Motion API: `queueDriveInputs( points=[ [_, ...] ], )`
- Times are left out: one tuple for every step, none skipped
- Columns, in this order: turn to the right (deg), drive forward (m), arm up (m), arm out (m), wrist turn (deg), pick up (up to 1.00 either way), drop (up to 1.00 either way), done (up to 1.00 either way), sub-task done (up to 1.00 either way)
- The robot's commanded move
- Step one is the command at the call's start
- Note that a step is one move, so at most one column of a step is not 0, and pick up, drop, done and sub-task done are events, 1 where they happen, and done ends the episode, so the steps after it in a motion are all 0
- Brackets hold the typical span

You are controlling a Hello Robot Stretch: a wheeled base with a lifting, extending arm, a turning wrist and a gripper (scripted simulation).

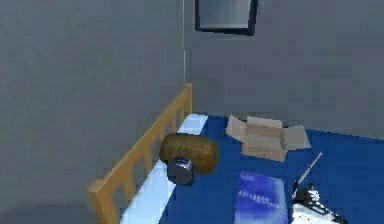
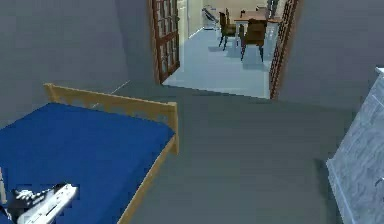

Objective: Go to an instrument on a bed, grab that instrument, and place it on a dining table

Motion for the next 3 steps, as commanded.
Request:
queueDriveInputs(
  points=[
    [36.0, 0.0, 0.0, 0.0, 0.0, 0.0, 0.0, 0.0, 0.0],
    [0.0, 0.25, 0.0, 0.0, 0.0, 0.0, 0.0, 0.0, 0.0],
    [-45.0, 0.0, 0.0, 0.0, 0.0, 0.0, 0.0, 0.0, 0.0]
  ],
)
